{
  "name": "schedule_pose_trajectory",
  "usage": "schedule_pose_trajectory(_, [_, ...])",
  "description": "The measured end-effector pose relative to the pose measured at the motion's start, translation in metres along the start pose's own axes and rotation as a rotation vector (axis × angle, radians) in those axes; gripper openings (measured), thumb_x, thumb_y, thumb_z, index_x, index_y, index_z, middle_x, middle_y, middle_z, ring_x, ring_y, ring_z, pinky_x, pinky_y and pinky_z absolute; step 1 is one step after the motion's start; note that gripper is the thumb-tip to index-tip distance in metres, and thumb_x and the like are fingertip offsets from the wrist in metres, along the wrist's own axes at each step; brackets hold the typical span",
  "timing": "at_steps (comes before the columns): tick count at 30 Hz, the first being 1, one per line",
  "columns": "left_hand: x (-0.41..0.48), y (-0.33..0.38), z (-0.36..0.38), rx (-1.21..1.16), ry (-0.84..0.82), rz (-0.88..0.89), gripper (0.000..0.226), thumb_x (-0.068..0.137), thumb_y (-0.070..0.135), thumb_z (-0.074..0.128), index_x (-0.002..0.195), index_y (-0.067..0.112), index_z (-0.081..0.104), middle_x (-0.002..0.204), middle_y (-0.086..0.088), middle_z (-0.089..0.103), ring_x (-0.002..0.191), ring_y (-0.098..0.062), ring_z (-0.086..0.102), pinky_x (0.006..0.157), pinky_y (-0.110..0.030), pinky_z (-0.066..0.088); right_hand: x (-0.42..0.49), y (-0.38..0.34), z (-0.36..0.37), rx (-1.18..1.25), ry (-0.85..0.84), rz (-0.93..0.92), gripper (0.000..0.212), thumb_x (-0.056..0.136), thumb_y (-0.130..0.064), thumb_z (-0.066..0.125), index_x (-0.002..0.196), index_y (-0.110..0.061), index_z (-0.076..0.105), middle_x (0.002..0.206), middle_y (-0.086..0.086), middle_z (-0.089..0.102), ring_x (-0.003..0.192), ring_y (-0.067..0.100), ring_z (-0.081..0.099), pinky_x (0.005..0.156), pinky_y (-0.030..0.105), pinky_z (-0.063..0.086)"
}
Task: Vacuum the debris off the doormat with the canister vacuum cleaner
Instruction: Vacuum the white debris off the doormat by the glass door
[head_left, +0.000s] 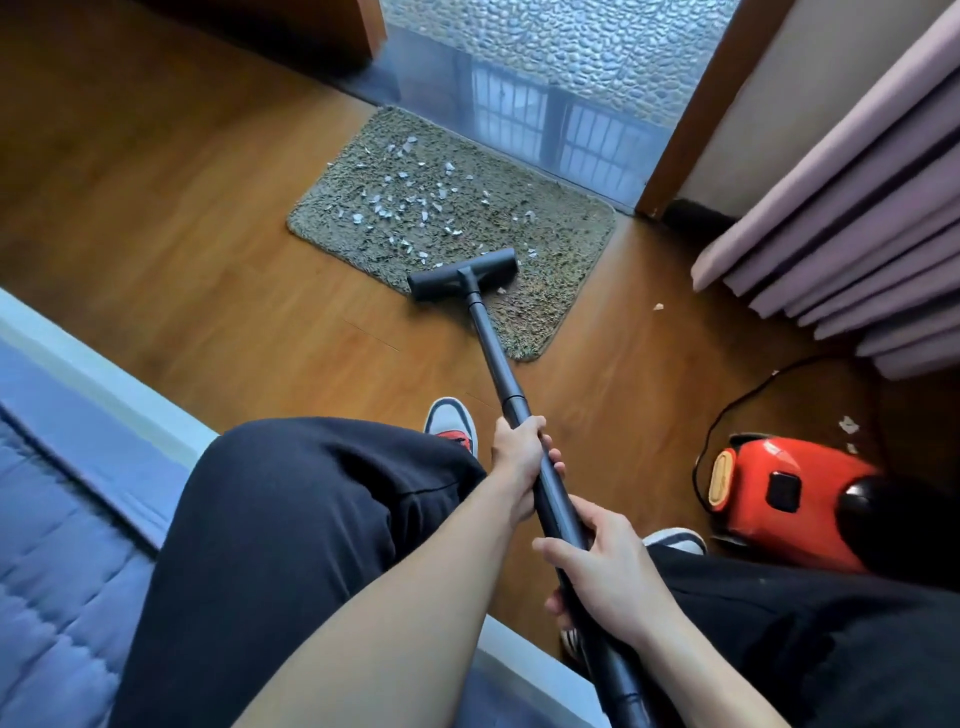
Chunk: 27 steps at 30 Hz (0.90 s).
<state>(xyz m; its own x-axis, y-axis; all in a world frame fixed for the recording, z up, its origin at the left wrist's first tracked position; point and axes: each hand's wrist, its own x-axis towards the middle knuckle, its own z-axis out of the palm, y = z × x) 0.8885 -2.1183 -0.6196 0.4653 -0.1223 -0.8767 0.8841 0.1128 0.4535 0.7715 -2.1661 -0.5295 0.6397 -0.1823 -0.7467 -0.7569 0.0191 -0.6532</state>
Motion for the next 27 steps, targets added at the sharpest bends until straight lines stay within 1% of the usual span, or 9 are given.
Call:
schedule_pose_trajectory(3, [0.010, 0.013, 0.000, -0.007, 0.004, -0.001, 0.007, 0.096, 0.011, 0.048, 0.100, 0.013, 0.043, 0.066, -0.004, 0.045, 0.043, -0.013, 0.042, 0.041, -0.021, 0.041, 0.011, -0.012, 0.003, -0.014, 0.002, -0.010, 0.026, 0.090, -0.010, 0.064, 0.107, -0.029, 0.063, 0.060, 0.006, 0.061, 0.049, 0.030, 0.068, 0.045, 0.033, 0.054])
schedule_pose_trajectory(7, [0.026, 0.034, 0.000, -0.012, 0.000, 0.013, 0.007, 0.097, 0.011, 0.048, 0.101, 0.013, 0.043, 0.067, -0.004, 0.045, 0.043, -0.013, 0.043, 0.041, -0.022, 0.041, 0.031, -0.029, 0.007, 0.020, -0.005, -0.012, 0.031, 0.091, -0.011, 0.066, 0.114, -0.031, 0.063, 0.059, 0.002, 0.062, 0.049, 0.030, 0.068, 0.045, 0.031, 0.052])
schedule_pose_trajectory(10, [0.038, 0.051, -0.003, -0.016, 0.005, 0.025, 0.008, 0.098, 0.011, 0.049, 0.102, 0.013, 0.042, 0.067, -0.004, 0.045, 0.043, -0.012, 0.043, 0.041, -0.021, 0.042, 0.046, -0.042, 0.011, 0.039, -0.015, -0.015, 0.027, 0.091, -0.011, 0.066, 0.107, -0.032, 0.064, 0.062, 0.004, 0.064, 0.052, 0.032, 0.070, 0.047, 0.033, 0.055])
schedule_pose_trajectory(12, [0.045, 0.061, -0.006, -0.038, 0.000, 0.049, 0.009, 0.100, 0.011, 0.050, 0.103, 0.012, 0.042, 0.067, -0.004, 0.045, 0.042, -0.012, 0.043, 0.040, -0.020, 0.041, 0.057, -0.050, 0.015, 0.070, -0.025, -0.023, 0.023, 0.090, -0.008, 0.065, 0.103, -0.027, 0.066, 0.063, 0.004, 0.064, 0.052, 0.032, 0.070, 0.047, 0.035, 0.056])
schedule_pose_trajectory(15, [0.052, 0.074, -0.012, -0.072, 0.000, 0.075, 0.009, 0.101, 0.012, 0.050, 0.106, 0.013, 0.042, 0.068, -0.004, 0.046, 0.040, -0.011, 0.044, 0.040, -0.019, 0.041, 0.070, -0.060, 0.021, 0.136, -0.053, -0.023, 0.019, 0.091, -0.003, 0.064, 0.103, -0.018, 0.067, 0.075, 0.015, 0.067, 0.053, 0.033, 0.069, 0.046, 0.034, 0.056])
schedule_pose_trajectory(19, [0.054, 0.079, -0.015, -0.075, -0.007, 0.084, 0.011, 0.101, 0.014, 0.050, 0.110, 0.014, 0.043, 0.070, -0.004, 0.047, 0.040, -0.010, 0.045, 0.040, -0.020, 0.041, 0.076, -0.066, 0.024, 0.158, -0.064, -0.018, 0.021, 0.092, -0.002, 0.064, 0.104, -0.019, 0.067, 0.087, 0.030, 0.071, 0.053, 0.033, 0.070, 0.045, 0.032, 0.055])
schedule_pose_trajectory(21, [0.053, 0.077, -0.014, -0.070, -0.002, 0.088, 0.012, 0.101, 0.014, 0.050, 0.110, 0.014, 0.043, 0.070, -0.004, 0.046, 0.040, -0.010, 0.044, 0.041, -0.020, 0.041, 0.076, -0.065, 0.023, 0.148, -0.064, -0.023, 0.022, 0.092, -0.003, 0.064, 0.103, -0.021, 0.067, 0.088, 0.029, 0.071, 0.052, 0.033, 0.069, 0.046, 0.033, 0.056])
schedule_pose_trajectory(25, [0.046, 0.068, -0.011, -0.059, 0.012, 0.080, 0.012, 0.101, 0.014, 0.050, 0.110, 0.013, 0.042, 0.069, -0.004, 0.045, 0.040, -0.010, 0.044, 0.040, -0.020, 0.040, 0.067, -0.059, 0.016, 0.087, -0.053, -0.034, 0.021, 0.090, -0.004, 0.064, 0.095, -0.024, 0.065, 0.073, 0.016, 0.068, 0.053, 0.034, 0.069, 0.051, 0.039, 0.060])
schedule_pose_trajectory(27, [0.041, 0.061, -0.010, -0.052, 0.019, 0.071, 0.012, 0.101, 0.014, 0.050, 0.111, 0.013, 0.042, 0.069, -0.004, 0.045, 0.040, -0.010, 0.044, 0.039, -0.020, 0.040, 0.059, -0.055, 0.013, 0.054, -0.050, -0.035, 0.020, 0.090, -0.005, 0.064, 0.092, -0.024, 0.065, 0.070, 0.011, 0.066, 0.053, 0.034, 0.070, 0.052, 0.040, 0.060])
